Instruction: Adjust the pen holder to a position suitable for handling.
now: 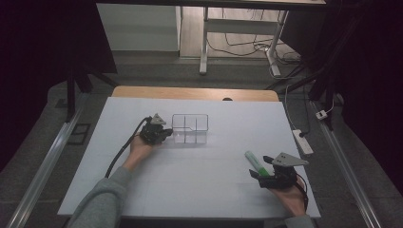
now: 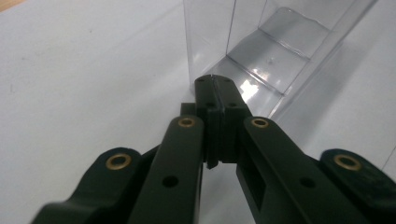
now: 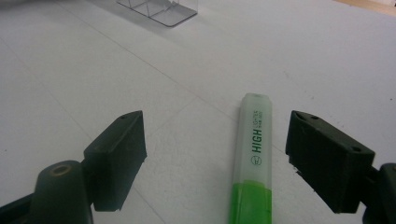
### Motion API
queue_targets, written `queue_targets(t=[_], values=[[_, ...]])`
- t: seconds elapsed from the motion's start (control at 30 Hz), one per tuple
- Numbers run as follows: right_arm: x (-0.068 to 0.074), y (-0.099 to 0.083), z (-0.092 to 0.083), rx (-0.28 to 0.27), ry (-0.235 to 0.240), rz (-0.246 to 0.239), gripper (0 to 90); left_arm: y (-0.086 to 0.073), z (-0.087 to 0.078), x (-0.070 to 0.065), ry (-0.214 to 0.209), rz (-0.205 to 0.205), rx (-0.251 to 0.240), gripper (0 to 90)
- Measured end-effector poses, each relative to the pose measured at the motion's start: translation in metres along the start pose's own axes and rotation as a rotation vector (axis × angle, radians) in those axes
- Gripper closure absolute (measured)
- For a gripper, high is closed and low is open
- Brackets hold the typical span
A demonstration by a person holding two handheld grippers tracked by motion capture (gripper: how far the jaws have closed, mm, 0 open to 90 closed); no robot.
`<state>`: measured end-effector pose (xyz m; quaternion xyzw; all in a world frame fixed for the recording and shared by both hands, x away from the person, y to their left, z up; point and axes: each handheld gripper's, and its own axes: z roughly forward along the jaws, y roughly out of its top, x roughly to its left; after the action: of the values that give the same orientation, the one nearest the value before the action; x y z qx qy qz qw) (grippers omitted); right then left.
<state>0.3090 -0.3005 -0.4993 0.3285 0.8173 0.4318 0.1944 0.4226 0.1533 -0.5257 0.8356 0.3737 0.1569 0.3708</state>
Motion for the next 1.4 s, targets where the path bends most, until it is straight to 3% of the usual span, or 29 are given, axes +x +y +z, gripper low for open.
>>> queue_targets(t=[0.47,0.73,1.03,1.4], values=[[-0.001,-0.002,0.002,0.016,0.007,0.000,20.0,0.009,0.008,-0.010,-0.016,0.029,0.003,89.1],[-0.001,-0.002,0.002,0.027,0.008,-0.002,20.1,0.009,0.007,-0.008,-0.024,0.032,-0.001,88.9],[-0.001,-0.003,0.004,0.034,0.018,-0.005,20.4,-0.003,-0.016,0.001,-0.006,0.014,-0.024,89.1],[-0.003,-0.002,0.004,0.021,0.037,0.007,20.5,-0.026,-0.062,-0.006,0.012,0.034,-0.058,89.0]])
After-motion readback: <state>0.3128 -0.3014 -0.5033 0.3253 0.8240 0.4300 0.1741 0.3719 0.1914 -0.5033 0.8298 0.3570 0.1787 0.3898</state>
